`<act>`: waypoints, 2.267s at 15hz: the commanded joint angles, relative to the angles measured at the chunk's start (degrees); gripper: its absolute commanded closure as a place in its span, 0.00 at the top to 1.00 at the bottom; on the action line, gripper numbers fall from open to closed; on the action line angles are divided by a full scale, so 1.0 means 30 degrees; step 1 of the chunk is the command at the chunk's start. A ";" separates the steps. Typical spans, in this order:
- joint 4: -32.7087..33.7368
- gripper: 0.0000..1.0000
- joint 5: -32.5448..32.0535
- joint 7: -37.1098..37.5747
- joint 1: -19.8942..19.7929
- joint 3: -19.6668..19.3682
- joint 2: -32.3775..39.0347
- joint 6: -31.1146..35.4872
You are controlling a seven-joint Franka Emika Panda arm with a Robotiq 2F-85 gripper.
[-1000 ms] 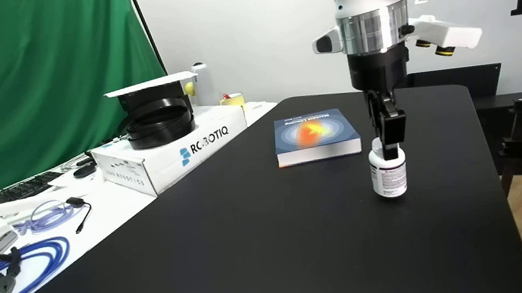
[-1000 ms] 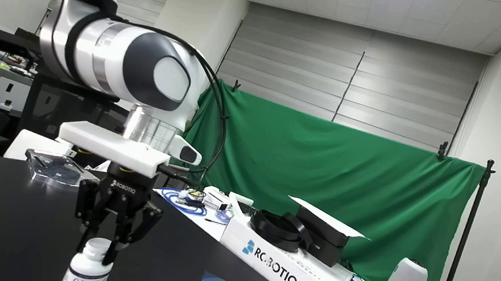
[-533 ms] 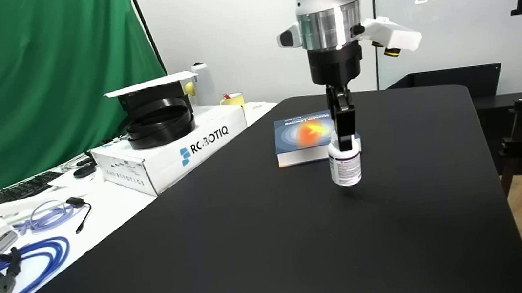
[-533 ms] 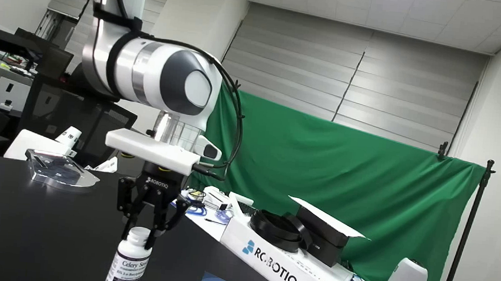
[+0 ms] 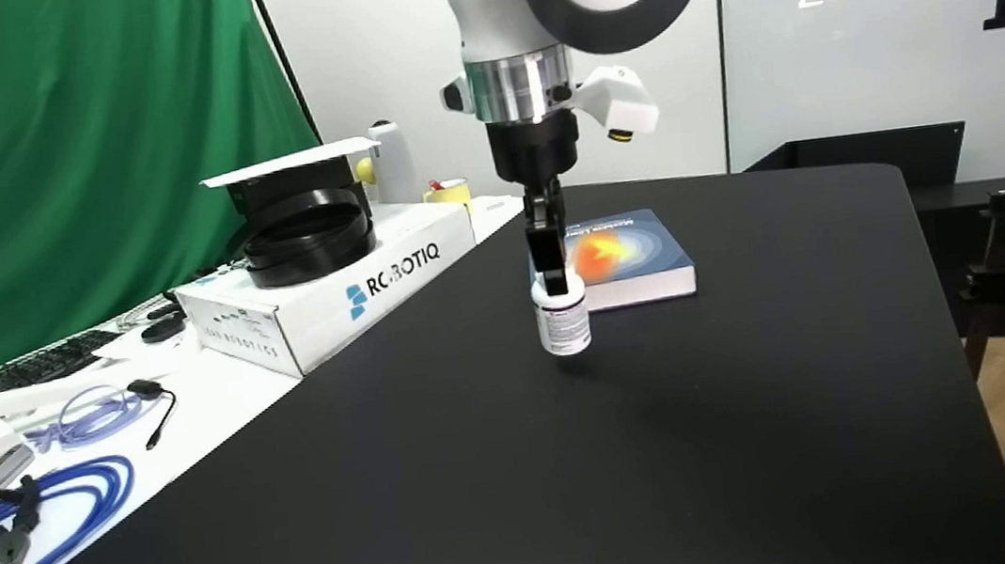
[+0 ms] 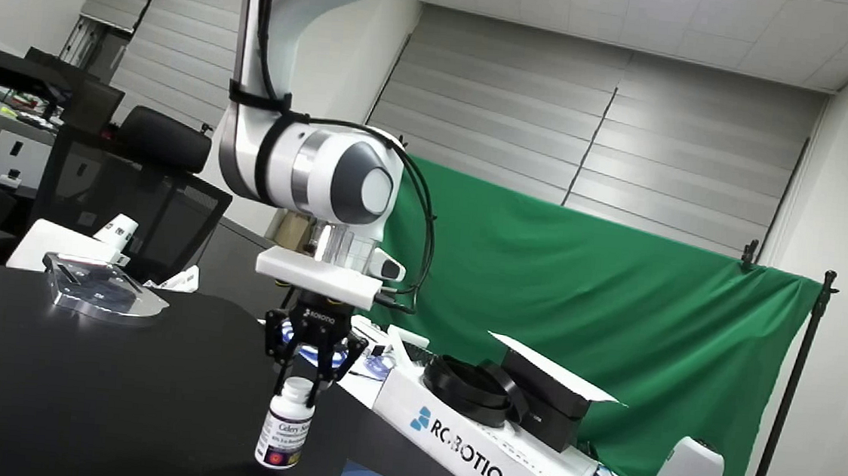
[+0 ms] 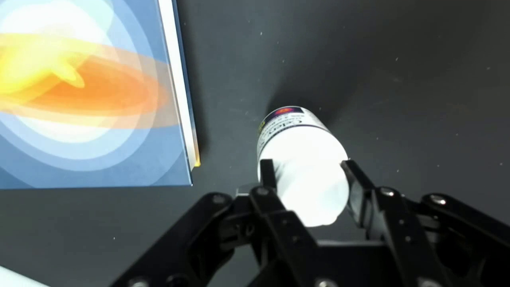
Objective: Move the white bottle forward
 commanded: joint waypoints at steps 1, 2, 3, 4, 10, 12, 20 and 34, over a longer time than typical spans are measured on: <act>0.3726 0.19 0.0426 0.0351 0.0314 0.0079 0.2328 -0.1411; 0.4592 0.19 0.0572 0.0395 0.0374 0.0084 0.2869 -0.1734; 0.5407 0.19 0.0724 0.0374 0.0387 0.0124 0.3362 -0.2089; 0.6259 0.19 0.1040 0.0283 0.0318 0.0248 0.3905 -0.2601; 0.9282 0.19 0.1976 0.0357 0.0287 0.0357 0.6021 -0.4077; 0.9799 0.19 0.2053 0.0361 0.0301 0.0350 0.6213 -0.4502; 1.0240 1.00 0.2332 0.0408 0.0386 0.0583 0.5349 -0.5328; 0.9347 1.00 0.2151 0.0124 0.0567 0.0812 0.0806 -0.7311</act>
